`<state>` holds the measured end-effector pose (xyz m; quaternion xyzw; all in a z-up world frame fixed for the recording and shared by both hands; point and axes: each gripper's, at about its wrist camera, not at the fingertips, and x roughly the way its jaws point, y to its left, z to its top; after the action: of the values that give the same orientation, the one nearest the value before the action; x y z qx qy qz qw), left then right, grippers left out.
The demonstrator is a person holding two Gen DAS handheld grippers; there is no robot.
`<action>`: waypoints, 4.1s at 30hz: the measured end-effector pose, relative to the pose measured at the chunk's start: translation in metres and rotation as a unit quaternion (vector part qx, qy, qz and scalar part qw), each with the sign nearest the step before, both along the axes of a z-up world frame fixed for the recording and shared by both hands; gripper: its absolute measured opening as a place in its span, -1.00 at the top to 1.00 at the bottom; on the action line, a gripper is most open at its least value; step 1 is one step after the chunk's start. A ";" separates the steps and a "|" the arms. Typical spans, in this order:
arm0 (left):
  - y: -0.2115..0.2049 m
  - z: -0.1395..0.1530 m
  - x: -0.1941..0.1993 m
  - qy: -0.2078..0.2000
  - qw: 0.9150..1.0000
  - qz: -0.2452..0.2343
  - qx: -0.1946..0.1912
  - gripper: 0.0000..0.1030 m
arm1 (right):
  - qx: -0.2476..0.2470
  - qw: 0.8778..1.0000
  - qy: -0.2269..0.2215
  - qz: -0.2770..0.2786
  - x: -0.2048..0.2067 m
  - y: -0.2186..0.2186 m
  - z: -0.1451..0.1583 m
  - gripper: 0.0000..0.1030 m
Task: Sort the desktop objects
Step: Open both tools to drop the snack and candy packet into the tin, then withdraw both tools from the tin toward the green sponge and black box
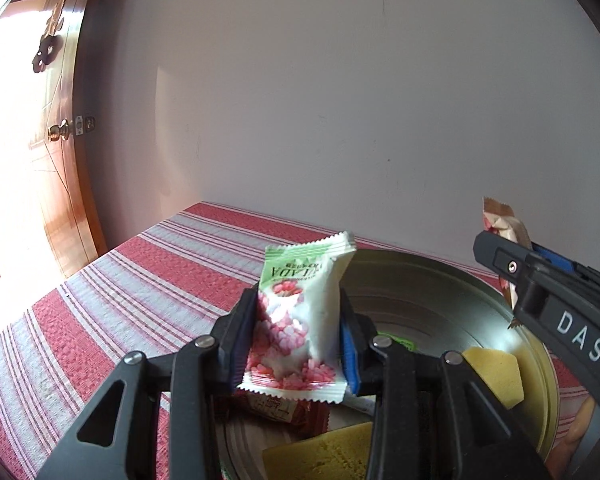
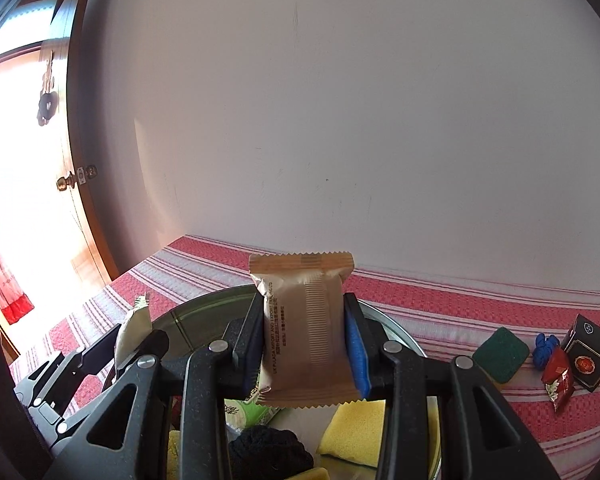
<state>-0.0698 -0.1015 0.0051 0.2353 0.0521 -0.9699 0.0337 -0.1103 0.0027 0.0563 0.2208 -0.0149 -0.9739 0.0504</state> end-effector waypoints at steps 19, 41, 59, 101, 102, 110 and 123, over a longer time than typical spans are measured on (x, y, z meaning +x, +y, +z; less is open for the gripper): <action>0.012 0.003 0.012 0.020 0.998 0.015 -0.055 -0.98 | -0.050 0.996 0.070 -0.035 0.036 0.023 0.002 -0.89; 0.024 0.002 0.029 0.083 0.995 0.003 -0.056 -0.99 | 0.014 0.978 0.179 -0.106 0.098 0.029 -0.024 -0.99; 0.028 0.005 0.040 0.105 0.994 -0.008 -0.029 -0.99 | 0.042 0.973 0.194 -0.121 0.116 0.029 -0.021 -0.99; 0.045 0.002 0.050 0.109 0.994 -0.003 -0.028 -0.98 | 0.050 0.958 0.179 -0.219 0.147 0.140 -0.026 -0.99; 0.048 0.002 0.051 0.109 0.994 -0.011 -0.027 -0.99 | 0.051 0.957 0.176 -0.223 0.146 0.145 -0.026 -0.99; 0.087 0.003 0.062 0.112 0.988 -0.081 -0.073 -0.99 | 0.061 0.951 0.172 -0.249 0.144 0.186 -0.028 -0.99; 0.228 -0.004 0.066 0.087 0.948 -0.251 -0.174 -0.99 | 0.051 0.944 0.134 -0.298 0.132 0.251 -0.032 -0.99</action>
<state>-0.0037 0.1263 0.0007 0.1463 -0.1755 -0.9576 -0.1753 0.0217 0.2533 0.0243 0.0761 -0.0239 -0.9644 -0.2521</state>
